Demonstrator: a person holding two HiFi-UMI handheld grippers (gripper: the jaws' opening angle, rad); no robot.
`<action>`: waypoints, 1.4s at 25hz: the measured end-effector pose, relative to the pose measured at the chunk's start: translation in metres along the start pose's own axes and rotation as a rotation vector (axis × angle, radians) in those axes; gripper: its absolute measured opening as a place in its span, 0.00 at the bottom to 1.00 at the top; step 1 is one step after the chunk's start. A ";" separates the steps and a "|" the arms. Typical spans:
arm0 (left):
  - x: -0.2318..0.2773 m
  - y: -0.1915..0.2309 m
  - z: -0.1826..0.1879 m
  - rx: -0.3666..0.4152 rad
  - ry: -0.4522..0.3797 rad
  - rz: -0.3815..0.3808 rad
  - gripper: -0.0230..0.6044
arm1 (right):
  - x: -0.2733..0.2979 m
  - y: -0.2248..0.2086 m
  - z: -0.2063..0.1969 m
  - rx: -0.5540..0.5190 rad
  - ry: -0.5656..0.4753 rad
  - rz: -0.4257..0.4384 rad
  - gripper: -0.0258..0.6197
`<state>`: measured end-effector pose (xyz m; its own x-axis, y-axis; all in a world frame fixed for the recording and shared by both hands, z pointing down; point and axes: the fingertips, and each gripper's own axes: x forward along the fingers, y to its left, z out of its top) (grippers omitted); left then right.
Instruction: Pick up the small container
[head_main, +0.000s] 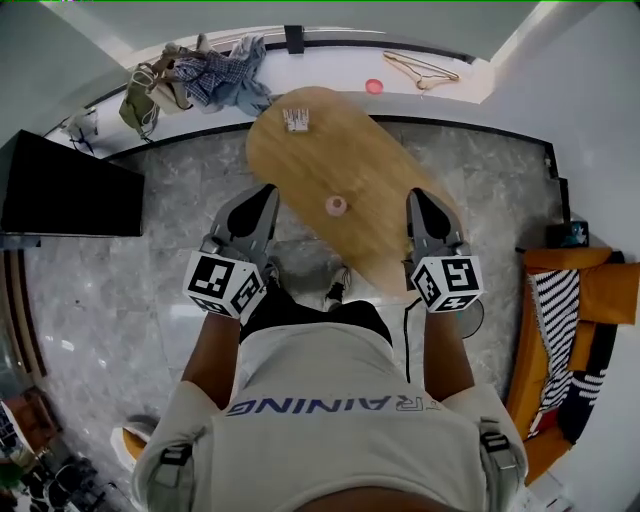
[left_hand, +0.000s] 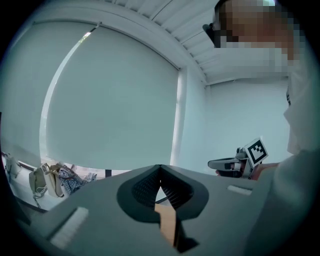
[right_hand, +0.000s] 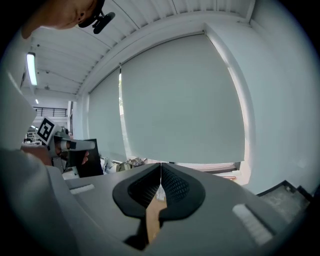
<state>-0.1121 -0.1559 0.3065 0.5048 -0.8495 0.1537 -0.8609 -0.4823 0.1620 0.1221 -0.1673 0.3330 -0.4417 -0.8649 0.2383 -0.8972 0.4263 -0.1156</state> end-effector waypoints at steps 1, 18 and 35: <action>0.002 0.007 0.000 -0.002 0.002 -0.015 0.04 | 0.004 0.005 0.002 -0.017 0.003 -0.015 0.07; -0.003 0.063 0.022 0.030 -0.001 -0.128 0.04 | 0.012 0.045 0.028 -0.011 -0.045 -0.156 0.09; 0.006 0.034 0.024 0.037 0.006 -0.167 0.04 | 0.005 0.039 0.025 -0.024 -0.031 -0.105 0.77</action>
<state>-0.1399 -0.1829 0.2899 0.6416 -0.7553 0.1338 -0.7665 -0.6244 0.1503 0.0854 -0.1616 0.3052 -0.3450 -0.9129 0.2181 -0.9385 0.3384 -0.0681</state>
